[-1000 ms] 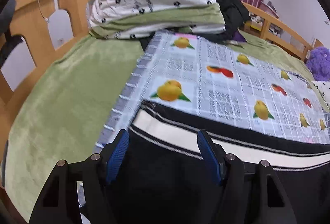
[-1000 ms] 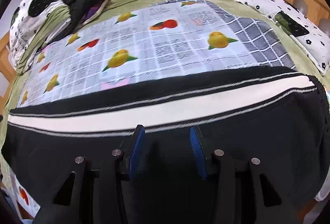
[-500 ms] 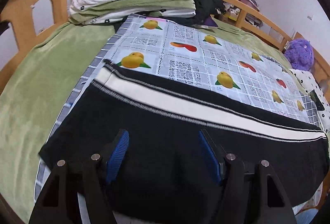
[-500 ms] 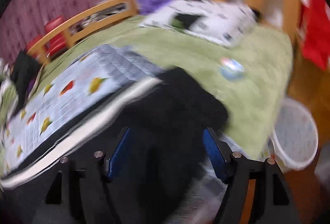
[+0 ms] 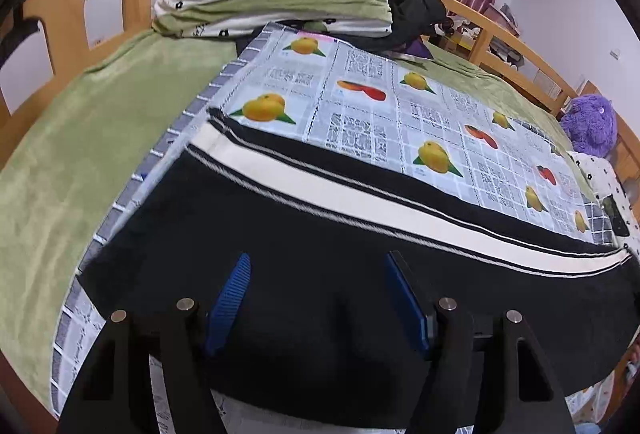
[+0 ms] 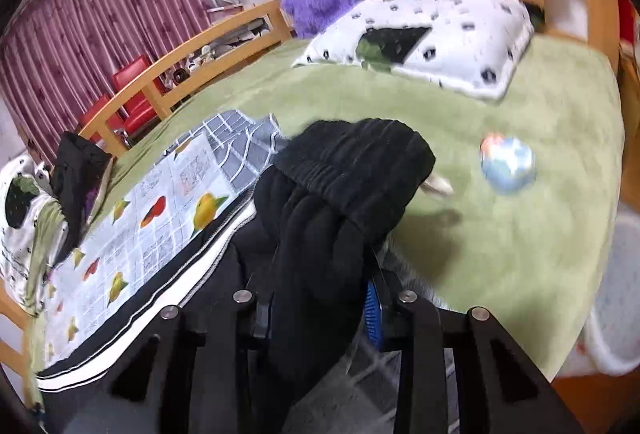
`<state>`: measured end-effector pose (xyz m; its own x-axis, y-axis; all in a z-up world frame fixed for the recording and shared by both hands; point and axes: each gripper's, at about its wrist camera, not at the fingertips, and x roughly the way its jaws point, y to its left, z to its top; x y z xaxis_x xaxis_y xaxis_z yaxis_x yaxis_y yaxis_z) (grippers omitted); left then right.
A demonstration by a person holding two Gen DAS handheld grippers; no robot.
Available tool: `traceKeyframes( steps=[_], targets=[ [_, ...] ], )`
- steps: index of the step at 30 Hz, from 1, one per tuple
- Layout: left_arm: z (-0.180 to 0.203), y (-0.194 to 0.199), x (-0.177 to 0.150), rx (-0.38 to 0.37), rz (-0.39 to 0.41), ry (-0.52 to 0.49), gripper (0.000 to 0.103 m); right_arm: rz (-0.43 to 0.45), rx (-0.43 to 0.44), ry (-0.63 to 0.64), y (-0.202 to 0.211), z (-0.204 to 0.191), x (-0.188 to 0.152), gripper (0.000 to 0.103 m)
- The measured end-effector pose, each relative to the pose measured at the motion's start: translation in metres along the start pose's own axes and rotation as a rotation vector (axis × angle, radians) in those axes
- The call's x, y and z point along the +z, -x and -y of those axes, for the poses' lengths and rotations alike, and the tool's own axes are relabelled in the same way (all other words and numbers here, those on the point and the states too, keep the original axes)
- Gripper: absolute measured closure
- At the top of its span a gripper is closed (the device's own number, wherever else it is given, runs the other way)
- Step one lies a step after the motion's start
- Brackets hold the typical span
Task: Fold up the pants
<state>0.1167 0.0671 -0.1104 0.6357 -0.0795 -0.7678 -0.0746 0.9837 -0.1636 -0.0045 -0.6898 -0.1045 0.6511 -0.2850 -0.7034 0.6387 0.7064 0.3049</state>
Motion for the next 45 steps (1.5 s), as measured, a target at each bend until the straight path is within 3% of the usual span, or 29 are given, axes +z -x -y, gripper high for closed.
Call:
traceKeyframes(
  steps=[2, 5, 7, 12, 16, 20, 22, 23, 24, 25, 29, 34, 38, 41, 45],
  targets=[
    [0.001, -0.003, 0.003, -0.005, -0.007, 0.001, 0.036, -0.108, -0.072, 0.036, -0.025, 0.002, 0.001, 0.07],
    [0.0, -0.008, 0.009, -0.003, -0.023, -0.008, 0.036, -0.226, -0.101, 0.043, -0.042, 0.016, -0.011, 0.067],
    [-0.002, -0.013, 0.013, 0.022, -0.029, -0.019, 0.036, -0.197, -0.118, 0.061, -0.029, 0.021, -0.015, 0.059],
    [-0.017, -0.024, 0.033, 0.043, -0.015, -0.027, 0.036, -0.101, -0.205, 0.175, 0.008, -0.009, -0.007, 0.058],
    [-0.035, -0.047, 0.06, 0.121, -0.022, -0.011, 0.036, -0.122, -0.089, 0.289, 0.004, -0.082, -0.008, 0.053],
    [-0.062, -0.082, 0.083, 0.105, -0.054, 0.078, 0.036, -0.173, 0.048, 0.357, -0.023, -0.143, -0.023, 0.051],
    [-0.07, -0.099, 0.091, 0.113, -0.066, 0.089, 0.044, -0.204, 0.095, 0.408, -0.039, -0.172, -0.035, 0.051],
    [-0.07, -0.103, 0.093, 0.12, -0.065, 0.086, 0.054, -0.221, 0.115, 0.442, -0.047, -0.186, -0.042, 0.051],
    [-0.071, -0.109, 0.096, 0.133, -0.065, 0.076, 0.072, -0.233, 0.125, 0.479, -0.054, -0.201, -0.048, 0.051],
    [-0.07, -0.112, 0.097, 0.147, -0.067, 0.062, 0.081, -0.237, 0.136, 0.52, -0.062, -0.215, -0.054, 0.051],
    [-0.074, -0.102, 0.108, 0.115, 0.026, 0.055, 0.083, -0.24, 0.187, 0.613, -0.078, -0.251, -0.068, 0.051],
    [-0.072, -0.108, 0.101, 0.168, -0.007, 0.016, 0.082, -0.287, 0.272, 0.721, -0.092, -0.285, -0.082, 0.049],
    [-0.074, -0.099, 0.1, 0.156, -0.002, -0.001, 0.081, -0.358, 0.264, 0.861, -0.107, -0.304, -0.101, 0.049],
    [-0.081, -0.095, 0.101, 0.123, -0.007, 0.022, 0.081, -0.391, 0.312, 0.929, -0.103, -0.309, -0.108, 0.058],
    [-0.086, -0.091, 0.102, 0.114, -0.009, 0.038, 0.081, -0.4, 0.303, 1.0, -0.105, -0.319, -0.118, 0.094]
  ],
)
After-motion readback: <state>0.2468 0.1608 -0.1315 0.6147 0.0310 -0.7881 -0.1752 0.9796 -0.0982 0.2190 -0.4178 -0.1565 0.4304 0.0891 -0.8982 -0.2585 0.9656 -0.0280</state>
